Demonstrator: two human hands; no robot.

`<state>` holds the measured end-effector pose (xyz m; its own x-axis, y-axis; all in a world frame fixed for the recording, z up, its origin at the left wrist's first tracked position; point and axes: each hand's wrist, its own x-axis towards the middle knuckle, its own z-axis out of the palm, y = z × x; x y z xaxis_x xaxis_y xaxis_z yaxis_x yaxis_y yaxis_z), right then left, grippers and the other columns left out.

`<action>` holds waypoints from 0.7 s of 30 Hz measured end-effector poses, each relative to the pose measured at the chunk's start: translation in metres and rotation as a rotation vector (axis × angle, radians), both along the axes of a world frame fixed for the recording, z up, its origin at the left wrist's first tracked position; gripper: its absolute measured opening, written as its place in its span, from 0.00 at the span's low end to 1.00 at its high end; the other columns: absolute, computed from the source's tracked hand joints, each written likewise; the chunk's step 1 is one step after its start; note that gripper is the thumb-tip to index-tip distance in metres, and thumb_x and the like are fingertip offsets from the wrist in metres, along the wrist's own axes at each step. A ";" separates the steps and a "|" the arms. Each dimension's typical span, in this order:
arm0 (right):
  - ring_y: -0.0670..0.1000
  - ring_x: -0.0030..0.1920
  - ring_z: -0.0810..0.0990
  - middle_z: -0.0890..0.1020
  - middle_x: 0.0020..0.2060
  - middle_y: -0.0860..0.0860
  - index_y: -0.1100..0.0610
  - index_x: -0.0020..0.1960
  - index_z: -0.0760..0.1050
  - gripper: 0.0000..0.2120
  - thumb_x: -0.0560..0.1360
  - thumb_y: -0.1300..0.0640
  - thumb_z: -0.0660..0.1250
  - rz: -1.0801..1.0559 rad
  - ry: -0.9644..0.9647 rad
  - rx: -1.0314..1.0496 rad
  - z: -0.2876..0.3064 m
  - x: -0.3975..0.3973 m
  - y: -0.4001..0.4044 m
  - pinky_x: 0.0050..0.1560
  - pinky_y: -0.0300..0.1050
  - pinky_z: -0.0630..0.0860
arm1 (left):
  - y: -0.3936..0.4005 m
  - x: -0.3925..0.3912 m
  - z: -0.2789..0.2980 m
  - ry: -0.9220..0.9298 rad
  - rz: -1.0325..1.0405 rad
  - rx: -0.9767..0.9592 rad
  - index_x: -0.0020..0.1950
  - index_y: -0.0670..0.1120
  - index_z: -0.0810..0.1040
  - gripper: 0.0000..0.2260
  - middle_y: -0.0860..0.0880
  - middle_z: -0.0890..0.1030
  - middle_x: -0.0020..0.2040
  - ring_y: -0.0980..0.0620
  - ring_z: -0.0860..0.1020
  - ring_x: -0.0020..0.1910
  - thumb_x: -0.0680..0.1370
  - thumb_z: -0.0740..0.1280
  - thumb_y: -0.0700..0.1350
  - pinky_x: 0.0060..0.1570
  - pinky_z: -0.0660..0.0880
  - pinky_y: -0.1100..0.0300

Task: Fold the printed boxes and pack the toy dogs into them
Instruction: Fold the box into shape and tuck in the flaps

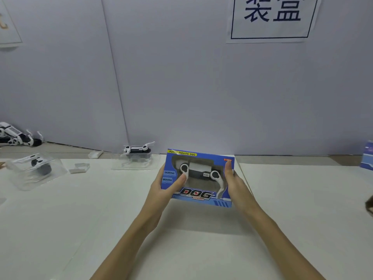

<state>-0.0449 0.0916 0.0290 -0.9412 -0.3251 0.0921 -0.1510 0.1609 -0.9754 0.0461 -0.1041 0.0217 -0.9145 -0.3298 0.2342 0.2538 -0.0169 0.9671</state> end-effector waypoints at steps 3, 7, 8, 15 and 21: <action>0.50 0.49 0.88 0.86 0.54 0.48 0.46 0.63 0.74 0.33 0.73 0.27 0.47 0.012 -0.050 -0.092 0.002 0.004 0.000 0.49 0.42 0.82 | 0.005 -0.001 -0.006 -0.023 -0.003 0.062 0.68 0.54 0.78 0.27 0.49 0.86 0.59 0.45 0.86 0.56 0.72 0.77 0.59 0.52 0.82 0.57; 0.47 0.49 0.87 0.86 0.54 0.48 0.48 0.63 0.75 0.33 0.74 0.28 0.48 0.036 -0.062 -0.048 0.001 0.007 0.002 0.43 0.35 0.79 | 0.003 -0.002 -0.007 -0.043 0.006 0.091 0.66 0.52 0.81 0.21 0.47 0.87 0.57 0.44 0.86 0.54 0.74 0.79 0.53 0.48 0.82 0.59; 0.48 0.50 0.87 0.86 0.53 0.48 0.50 0.62 0.75 0.32 0.75 0.28 0.49 0.044 -0.063 -0.003 0.002 0.005 0.004 0.47 0.38 0.80 | -0.002 -0.002 -0.006 -0.043 0.003 0.079 0.65 0.53 0.82 0.20 0.47 0.86 0.57 0.44 0.86 0.54 0.74 0.79 0.52 0.48 0.82 0.59; 0.56 0.43 0.87 0.84 0.53 0.64 0.58 0.56 0.84 0.32 0.74 0.29 0.69 0.200 -0.131 0.129 0.031 -0.009 0.048 0.46 0.48 0.83 | -0.031 -0.005 -0.006 -0.127 -0.072 0.079 0.64 0.55 0.83 0.29 0.43 0.86 0.58 0.42 0.86 0.53 0.66 0.81 0.64 0.48 0.84 0.49; 0.55 0.40 0.87 0.83 0.38 0.56 0.61 0.45 0.86 0.24 0.71 0.38 0.78 -0.268 -0.018 -0.561 0.062 -0.021 0.094 0.46 0.50 0.85 | -0.037 -0.013 -0.016 -0.118 0.060 0.124 0.63 0.56 0.85 0.24 0.47 0.84 0.61 0.46 0.85 0.57 0.75 0.66 0.68 0.50 0.82 0.45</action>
